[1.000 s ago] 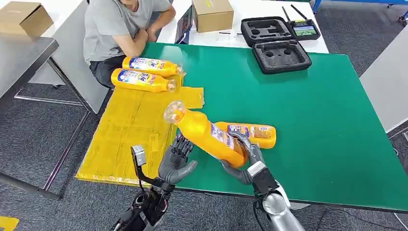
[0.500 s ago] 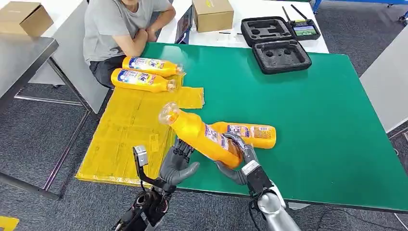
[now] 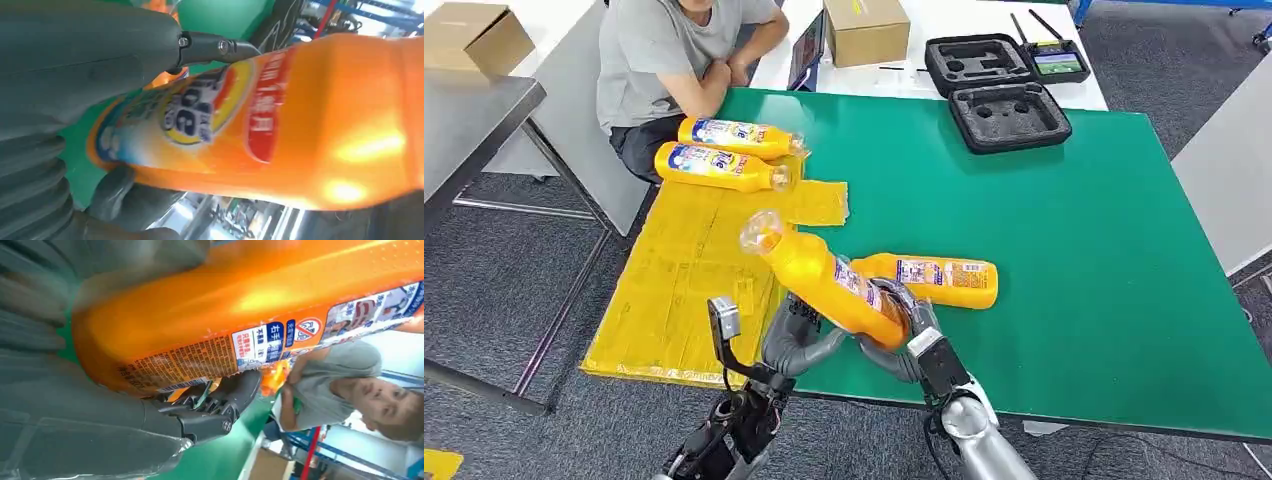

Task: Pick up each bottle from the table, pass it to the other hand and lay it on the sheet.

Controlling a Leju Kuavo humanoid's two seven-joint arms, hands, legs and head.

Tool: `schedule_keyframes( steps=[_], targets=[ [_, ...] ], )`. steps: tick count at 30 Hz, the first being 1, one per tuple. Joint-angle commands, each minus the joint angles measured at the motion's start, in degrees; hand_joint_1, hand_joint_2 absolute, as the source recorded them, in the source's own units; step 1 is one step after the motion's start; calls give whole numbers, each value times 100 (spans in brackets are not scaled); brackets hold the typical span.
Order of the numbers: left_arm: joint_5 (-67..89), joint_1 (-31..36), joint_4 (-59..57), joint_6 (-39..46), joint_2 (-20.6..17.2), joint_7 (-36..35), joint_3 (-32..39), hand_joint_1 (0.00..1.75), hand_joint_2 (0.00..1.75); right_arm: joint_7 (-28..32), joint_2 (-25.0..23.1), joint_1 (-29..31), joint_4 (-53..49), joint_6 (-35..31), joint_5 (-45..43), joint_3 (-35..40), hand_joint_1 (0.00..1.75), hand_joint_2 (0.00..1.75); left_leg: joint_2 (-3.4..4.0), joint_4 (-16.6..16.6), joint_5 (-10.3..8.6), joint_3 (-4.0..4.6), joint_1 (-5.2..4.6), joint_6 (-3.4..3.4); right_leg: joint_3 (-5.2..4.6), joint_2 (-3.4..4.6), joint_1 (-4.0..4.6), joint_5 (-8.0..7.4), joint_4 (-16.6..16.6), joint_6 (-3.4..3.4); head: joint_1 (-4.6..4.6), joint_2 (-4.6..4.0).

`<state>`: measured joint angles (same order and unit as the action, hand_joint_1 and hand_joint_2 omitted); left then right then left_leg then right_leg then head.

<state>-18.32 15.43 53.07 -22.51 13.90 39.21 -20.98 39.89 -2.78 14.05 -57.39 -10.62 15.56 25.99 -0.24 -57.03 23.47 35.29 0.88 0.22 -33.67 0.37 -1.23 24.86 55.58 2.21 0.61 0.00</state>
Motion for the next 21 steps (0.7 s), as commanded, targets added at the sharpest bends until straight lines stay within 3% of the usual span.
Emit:
schedule_keyframes(
  steps=[1, 21],
  targets=[
    [-37, 433, -510, 147, -139, 79, 108, 0, 175, 11, 180, 12, 445, -157, -50, 382, 175, 175, -3, 2, 14, -39, 4, 5, 44, -9, 7, 13, -9, -12, 0, -2],
    [143, 647, -888, -95, -25, 79, -14, 0, 175, 11, 188, 15, 379, -315, -239, 414, 175, 175, 2, -1, 15, -33, 2, 5, 36, -4, 5, 12, -5, -12, -2, 0]
  ],
)
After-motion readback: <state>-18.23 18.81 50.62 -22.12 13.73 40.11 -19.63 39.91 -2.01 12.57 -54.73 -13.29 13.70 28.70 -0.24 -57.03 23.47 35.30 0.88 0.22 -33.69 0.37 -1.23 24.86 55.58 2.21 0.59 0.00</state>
